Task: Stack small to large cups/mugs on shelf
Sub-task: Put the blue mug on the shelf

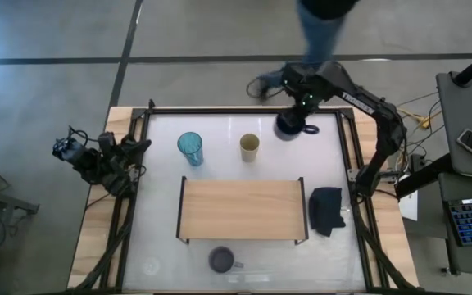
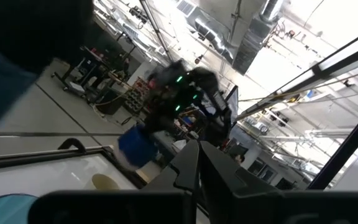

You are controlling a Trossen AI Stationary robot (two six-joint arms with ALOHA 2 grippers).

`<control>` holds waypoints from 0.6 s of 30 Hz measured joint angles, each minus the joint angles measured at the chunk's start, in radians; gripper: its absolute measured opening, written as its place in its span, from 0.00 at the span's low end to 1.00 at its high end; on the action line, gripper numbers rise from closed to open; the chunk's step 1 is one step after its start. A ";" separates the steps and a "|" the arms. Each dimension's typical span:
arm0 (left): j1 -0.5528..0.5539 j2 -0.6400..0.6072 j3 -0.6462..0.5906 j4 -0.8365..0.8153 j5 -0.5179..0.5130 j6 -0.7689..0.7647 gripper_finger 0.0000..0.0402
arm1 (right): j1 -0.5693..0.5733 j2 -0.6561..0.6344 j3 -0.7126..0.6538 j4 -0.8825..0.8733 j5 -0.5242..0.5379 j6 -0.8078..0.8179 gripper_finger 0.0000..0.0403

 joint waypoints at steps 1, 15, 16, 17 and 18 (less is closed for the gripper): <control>0.000 0.000 0.000 -0.005 0.000 0.000 0.00 | 0.008 -0.002 0.033 0.000 -0.044 0.028 0.03; 0.000 0.000 0.000 -0.021 0.001 0.001 0.00 | 0.388 -0.009 0.262 -0.008 -0.193 0.365 0.03; 0.000 0.000 0.000 -0.020 0.001 0.001 0.00 | 0.425 -0.009 0.262 -0.009 -0.192 0.391 0.03; 0.000 0.000 0.000 -0.020 0.001 0.001 0.00 | 0.462 -0.009 0.261 -0.011 -0.193 0.417 0.03; 0.000 0.000 0.000 -0.020 0.001 0.001 0.00 | 0.498 -0.009 0.260 -0.011 -0.192 0.445 0.03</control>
